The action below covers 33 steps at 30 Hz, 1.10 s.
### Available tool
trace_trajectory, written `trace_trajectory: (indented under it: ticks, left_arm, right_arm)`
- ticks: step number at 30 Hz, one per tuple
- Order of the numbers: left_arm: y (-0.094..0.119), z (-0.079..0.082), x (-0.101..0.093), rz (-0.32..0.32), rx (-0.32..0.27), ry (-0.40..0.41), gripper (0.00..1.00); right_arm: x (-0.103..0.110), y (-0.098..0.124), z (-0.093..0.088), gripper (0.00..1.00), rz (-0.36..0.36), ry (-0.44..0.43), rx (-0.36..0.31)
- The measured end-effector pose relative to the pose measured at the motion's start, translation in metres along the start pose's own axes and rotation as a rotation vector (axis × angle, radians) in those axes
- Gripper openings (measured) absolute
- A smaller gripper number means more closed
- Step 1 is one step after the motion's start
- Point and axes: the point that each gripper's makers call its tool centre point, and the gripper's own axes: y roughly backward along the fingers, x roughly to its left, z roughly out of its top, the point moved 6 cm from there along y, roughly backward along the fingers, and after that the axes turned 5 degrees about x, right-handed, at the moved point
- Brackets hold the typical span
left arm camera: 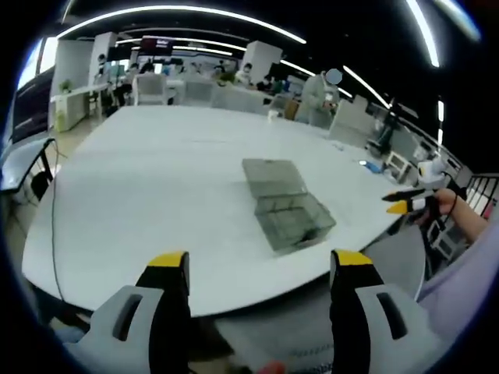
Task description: Insert the divider into the dual guide fixture by aligning both edges with the guide slots and pushing it downward to the bottom, including one-sided entry, uneven engagement, binding, and posture correction.
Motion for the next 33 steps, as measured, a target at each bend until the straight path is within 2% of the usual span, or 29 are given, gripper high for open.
trace_trajectory:
  ticks: [14,33]
  left_arm:
    - [0.005,-0.001,-0.001,0.019,-0.003,0.007,0.72]
    - [-0.003,-0.013,0.019,-0.064,0.019,-0.044,0.71]
  right_arm:
    - [0.001,-0.011,0.0,0.74,0.023,0.018,0.014]
    - [0.007,-0.007,-0.004,0.74,-0.042,0.011,0.041]
